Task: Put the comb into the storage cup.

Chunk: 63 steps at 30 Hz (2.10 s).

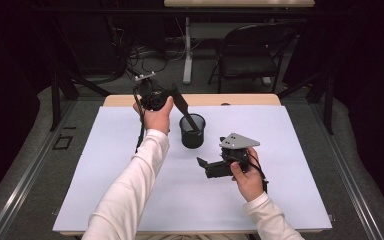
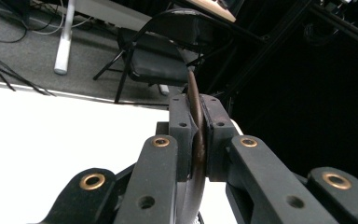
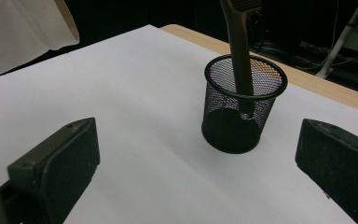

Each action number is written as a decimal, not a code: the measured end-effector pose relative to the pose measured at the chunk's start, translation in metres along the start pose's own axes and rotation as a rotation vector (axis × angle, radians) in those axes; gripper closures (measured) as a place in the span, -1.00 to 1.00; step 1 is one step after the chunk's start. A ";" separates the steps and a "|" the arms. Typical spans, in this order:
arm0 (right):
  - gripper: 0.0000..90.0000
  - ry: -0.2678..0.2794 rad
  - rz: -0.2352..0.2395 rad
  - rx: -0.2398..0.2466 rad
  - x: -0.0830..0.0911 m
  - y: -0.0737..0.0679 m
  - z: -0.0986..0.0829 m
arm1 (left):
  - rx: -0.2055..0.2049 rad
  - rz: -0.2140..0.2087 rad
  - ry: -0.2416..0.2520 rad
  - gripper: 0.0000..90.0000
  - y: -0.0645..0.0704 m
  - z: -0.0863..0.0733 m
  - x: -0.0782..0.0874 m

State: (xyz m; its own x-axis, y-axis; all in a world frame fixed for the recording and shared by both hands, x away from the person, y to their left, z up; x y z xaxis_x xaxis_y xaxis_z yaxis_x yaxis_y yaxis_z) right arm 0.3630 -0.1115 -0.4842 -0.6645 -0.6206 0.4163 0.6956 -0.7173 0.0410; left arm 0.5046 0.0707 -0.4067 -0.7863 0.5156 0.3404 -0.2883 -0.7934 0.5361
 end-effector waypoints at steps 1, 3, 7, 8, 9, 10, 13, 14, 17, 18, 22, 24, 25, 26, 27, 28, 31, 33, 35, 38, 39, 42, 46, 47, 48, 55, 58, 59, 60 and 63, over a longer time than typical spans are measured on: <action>-1.00 0.000 0.000 0.001 0.000 0.000 0.000 | 0.004 0.001 0.001 0.88 0.000 -0.001 -0.001; -1.00 -0.002 0.004 -0.001 0.000 -0.001 0.000 | 0.003 0.000 -0.003 0.88 0.000 -0.002 -0.002; -1.00 -0.005 0.005 0.002 -0.001 -0.001 0.000 | 0.001 -0.001 -0.007 0.88 0.001 -0.004 -0.004; -1.00 -0.005 0.005 0.003 -0.001 -0.001 0.000 | 0.004 -0.002 -0.009 0.88 0.001 -0.005 -0.005; -1.00 -0.004 0.006 0.003 -0.001 -0.001 0.000 | 0.007 -0.004 -0.006 0.88 0.001 -0.005 -0.005; -1.00 -0.004 0.007 0.002 -0.001 -0.001 0.000 | 0.006 0.001 -0.011 0.88 0.000 -0.006 -0.006; -1.00 -0.005 0.009 0.004 -0.001 -0.001 0.000 | 0.015 0.002 -0.011 0.88 -0.002 -0.009 -0.009; -1.00 -0.007 0.008 0.005 -0.001 -0.001 -0.001 | 0.015 0.003 -0.016 0.88 -0.003 -0.010 -0.009; -1.00 -0.008 0.009 0.005 -0.002 -0.001 -0.001 | 0.025 0.005 -0.023 0.88 -0.005 -0.013 -0.012; -1.00 -0.008 0.008 0.004 -0.002 -0.001 -0.001 | 0.026 0.006 -0.024 0.88 -0.006 -0.013 -0.012; -1.00 -0.009 0.009 0.000 -0.002 -0.001 -0.002 | 0.034 0.007 -0.028 0.88 -0.009 -0.016 -0.015; -1.00 -0.009 0.010 -0.001 -0.002 -0.001 -0.002 | 0.037 0.006 -0.033 0.88 -0.010 -0.018 -0.016; -1.00 -0.011 0.009 -0.001 -0.002 -0.001 -0.002 | 0.036 0.008 -0.034 0.88 -0.011 -0.018 -0.016; -1.00 -0.011 0.010 -0.001 -0.002 -0.001 -0.002 | 0.036 0.009 -0.038 0.88 -0.011 -0.019 -0.017; -1.00 -0.011 0.010 0.001 -0.002 -0.001 -0.002 | 0.040 0.007 -0.035 0.88 -0.011 -0.019 -0.017; -1.00 -0.011 0.010 0.002 -0.002 -0.001 -0.002 | 0.038 0.007 -0.037 0.88 -0.012 -0.020 -0.017; -1.00 -0.011 0.010 0.000 -0.002 -0.001 -0.002 | 0.045 0.008 -0.039 0.88 -0.013 -0.021 -0.018; -1.00 -0.009 0.010 0.001 -0.002 -0.001 -0.002 | 0.047 0.008 -0.041 0.88 -0.014 -0.022 -0.018; -1.00 -0.010 0.011 -0.001 -0.002 -0.001 -0.002 | 0.049 0.010 -0.041 0.88 -0.016 -0.022 -0.019; -1.00 -0.011 0.011 0.002 -0.003 -0.001 -0.002 | 0.045 0.010 -0.046 0.88 -0.018 -0.023 -0.019; -1.00 -0.011 0.012 0.002 -0.003 -0.001 -0.002 | 0.051 0.009 -0.043 0.88 -0.018 -0.023 -0.019; -1.00 -0.012 0.011 0.003 -0.003 -0.001 -0.002 | 0.054 0.009 -0.046 0.88 -0.018 -0.025 -0.021; -1.00 -0.012 0.013 0.004 -0.003 -0.001 -0.002 | 0.053 0.010 -0.047 0.87 -0.019 -0.027 -0.022; -1.00 -0.012 0.011 0.005 -0.003 -0.001 -0.002 | 0.054 0.009 -0.047 0.87 -0.019 -0.027 -0.022; -1.00 -0.013 0.012 0.005 -0.003 -0.001 -0.003 | 0.054 0.008 -0.048 0.87 -0.019 -0.027 -0.022; -1.00 -0.017 0.014 0.005 -0.004 -0.002 -0.003 | 0.061 0.010 -0.049 0.87 -0.021 -0.027 -0.021; -1.00 -0.017 0.013 0.004 -0.003 -0.001 -0.003 | 0.062 0.011 -0.052 0.87 -0.022 -0.027 -0.021; -1.00 -0.017 0.013 0.004 -0.003 -0.001 -0.003 | 0.062 0.012 -0.049 0.87 -0.023 -0.027 -0.021; -1.00 -0.017 0.014 0.005 -0.004 -0.001 -0.003 | 0.063 0.012 -0.049 0.87 -0.024 -0.027 -0.021; -1.00 -0.018 0.013 0.006 -0.004 -0.002 -0.003 | 0.071 0.013 -0.048 0.87 -0.025 -0.027 -0.021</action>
State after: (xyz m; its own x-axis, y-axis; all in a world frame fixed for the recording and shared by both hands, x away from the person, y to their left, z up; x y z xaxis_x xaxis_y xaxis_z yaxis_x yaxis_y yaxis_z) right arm 0.3636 -0.1089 -0.4891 -0.6501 -0.6244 0.4330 0.7061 -0.7070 0.0407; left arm 0.5138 0.0715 -0.4481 -0.7624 0.5216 0.3831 -0.2375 -0.7762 0.5841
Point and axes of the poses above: each handheld gripper's, and its own axes: x roughly backward along the jaws, z roughly out of its top, y roughly to its right, the point moved 5 cm from there along -x, roughly forward along the jaws, and after that the axes turned 3 degrees about x, right-handed, at the moved point
